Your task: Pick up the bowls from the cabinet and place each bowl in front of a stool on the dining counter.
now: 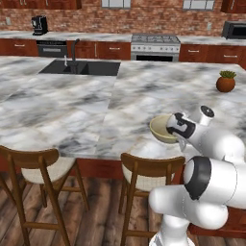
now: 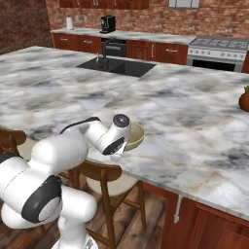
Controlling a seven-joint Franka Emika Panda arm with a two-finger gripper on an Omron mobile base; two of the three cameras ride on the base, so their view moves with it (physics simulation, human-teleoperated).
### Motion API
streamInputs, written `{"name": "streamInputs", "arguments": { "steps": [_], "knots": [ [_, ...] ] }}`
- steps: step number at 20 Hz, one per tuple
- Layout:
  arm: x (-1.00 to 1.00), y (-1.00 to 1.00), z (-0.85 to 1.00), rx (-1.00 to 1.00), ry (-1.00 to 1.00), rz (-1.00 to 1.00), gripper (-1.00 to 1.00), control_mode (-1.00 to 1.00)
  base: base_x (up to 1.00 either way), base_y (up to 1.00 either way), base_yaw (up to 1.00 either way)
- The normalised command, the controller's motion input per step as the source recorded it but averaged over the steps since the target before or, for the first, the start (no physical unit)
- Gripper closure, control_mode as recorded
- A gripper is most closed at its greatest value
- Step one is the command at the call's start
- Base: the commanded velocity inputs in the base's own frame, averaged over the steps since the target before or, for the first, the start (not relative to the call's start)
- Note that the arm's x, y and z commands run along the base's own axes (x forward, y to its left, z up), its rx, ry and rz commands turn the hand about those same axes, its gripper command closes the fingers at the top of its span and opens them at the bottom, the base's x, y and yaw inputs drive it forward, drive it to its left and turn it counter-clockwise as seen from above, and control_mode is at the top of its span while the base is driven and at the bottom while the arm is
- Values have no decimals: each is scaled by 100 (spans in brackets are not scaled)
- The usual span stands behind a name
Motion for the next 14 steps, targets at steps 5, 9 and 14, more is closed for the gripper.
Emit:
{"name": "streamInputs", "arguments": {
  "steps": [5,9,14],
  "knots": [
    [42,-2,-10,0,0,0,100,-100,0,0,0],
    [32,0,-31,0,0,0,100,-100,0,0,0],
    [25,0,-32,0,1,0,100,-100,0,0,0]
  ]
}}
